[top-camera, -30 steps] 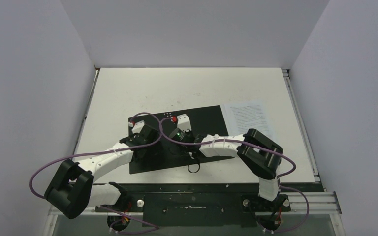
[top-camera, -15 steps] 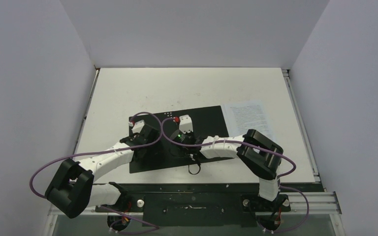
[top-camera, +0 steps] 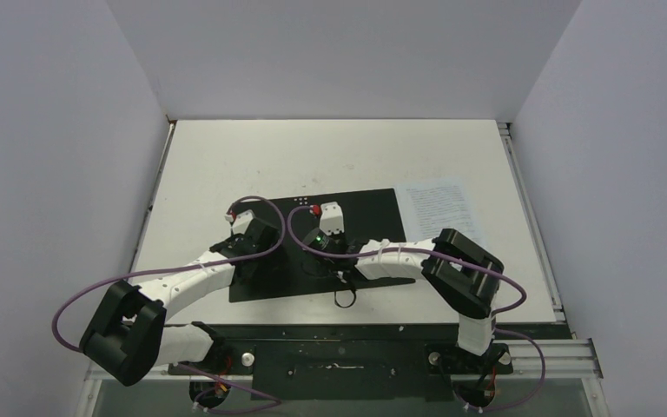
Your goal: Put the files into the folder
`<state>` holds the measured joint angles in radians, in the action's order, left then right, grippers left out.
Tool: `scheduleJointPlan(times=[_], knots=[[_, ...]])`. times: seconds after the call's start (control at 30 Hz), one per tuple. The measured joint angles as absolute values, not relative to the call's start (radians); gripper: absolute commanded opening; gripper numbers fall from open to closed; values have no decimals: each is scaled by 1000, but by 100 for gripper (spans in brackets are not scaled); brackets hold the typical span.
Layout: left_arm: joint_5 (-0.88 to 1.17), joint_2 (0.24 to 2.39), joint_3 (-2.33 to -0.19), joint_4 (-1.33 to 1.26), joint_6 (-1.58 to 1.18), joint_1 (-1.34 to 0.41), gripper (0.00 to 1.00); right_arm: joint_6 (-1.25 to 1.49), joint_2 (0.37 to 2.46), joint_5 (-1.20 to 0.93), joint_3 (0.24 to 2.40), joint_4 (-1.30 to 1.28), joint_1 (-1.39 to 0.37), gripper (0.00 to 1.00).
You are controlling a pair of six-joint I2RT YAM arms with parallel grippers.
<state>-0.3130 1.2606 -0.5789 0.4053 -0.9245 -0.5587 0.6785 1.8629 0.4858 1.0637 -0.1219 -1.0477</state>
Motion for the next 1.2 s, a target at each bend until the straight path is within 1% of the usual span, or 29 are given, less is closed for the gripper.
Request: scheduleJointPlan(times=[0.47,1.0,1.03,1.1,1.2], knots=[[-305,1256,-573,385,-925,-546,88,687,1841,505,1037,-180,-1015,5],[-302,1244,-566,384,-925,-542,88,677,1764,424,1038,-286,-1000,5],[-301,1244,-566,384,-925,-541,88,675,1757,418,1040,-287,-1000,6],[-301,1244,-566,384,-925,-541,88,673,1743,404,1048,-285,-1000,13],[-301,1244,-566,384,-924,-541,88,669,1738,390,1071,-278,-1000,17]])
